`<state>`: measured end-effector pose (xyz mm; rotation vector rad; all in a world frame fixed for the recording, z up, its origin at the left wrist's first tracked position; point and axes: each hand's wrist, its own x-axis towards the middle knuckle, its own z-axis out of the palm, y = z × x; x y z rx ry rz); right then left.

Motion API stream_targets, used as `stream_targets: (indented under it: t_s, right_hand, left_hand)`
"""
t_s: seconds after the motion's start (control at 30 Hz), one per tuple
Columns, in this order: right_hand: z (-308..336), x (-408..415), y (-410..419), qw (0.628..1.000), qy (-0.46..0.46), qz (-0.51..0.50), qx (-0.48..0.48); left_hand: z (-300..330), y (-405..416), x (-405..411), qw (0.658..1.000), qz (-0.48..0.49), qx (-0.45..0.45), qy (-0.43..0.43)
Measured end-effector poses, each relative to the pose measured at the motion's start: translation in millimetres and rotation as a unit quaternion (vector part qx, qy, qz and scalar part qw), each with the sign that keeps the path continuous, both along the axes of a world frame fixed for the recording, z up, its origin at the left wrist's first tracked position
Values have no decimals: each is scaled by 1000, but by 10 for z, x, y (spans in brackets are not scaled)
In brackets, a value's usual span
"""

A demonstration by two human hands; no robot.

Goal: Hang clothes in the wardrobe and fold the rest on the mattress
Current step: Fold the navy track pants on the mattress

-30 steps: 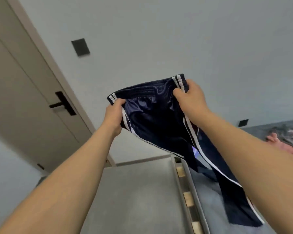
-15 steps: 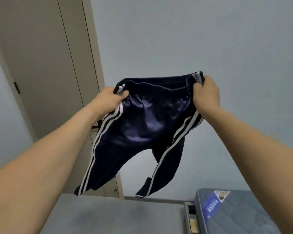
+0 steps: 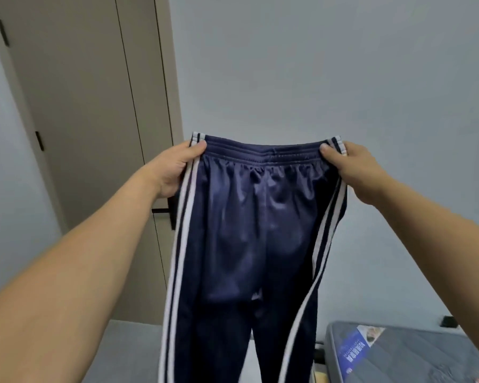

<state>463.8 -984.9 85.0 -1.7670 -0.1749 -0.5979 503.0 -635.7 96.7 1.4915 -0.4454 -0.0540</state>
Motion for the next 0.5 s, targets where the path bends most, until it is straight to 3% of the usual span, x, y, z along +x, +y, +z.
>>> stream_targets:
  t_s: [0.2, 0.3, 0.37, 0.43, 0.5]
  right_hand:
    - [8, 48, 79, 989, 58, -127, -39]
    - [150, -92, 33, 991, 119, -49, -28]
    - [256, -163, -8, 983, 112, -82, -123]
    - [353, -228, -27, 959, 102, -153, -217]
    - [404, -263, -22, 962, 121, -135, -204]
  left_hand:
    - [1, -321, -64, 996, 42, 5, 84]
    - [102, -383, -67, 998, 24, -19, 56]
    - [190, -451, -81, 999, 14, -27, 35]
    - [253, -590, -106, 998, 54, 31, -3]
    - [279, -776, -147, 992, 85, 88, -31]
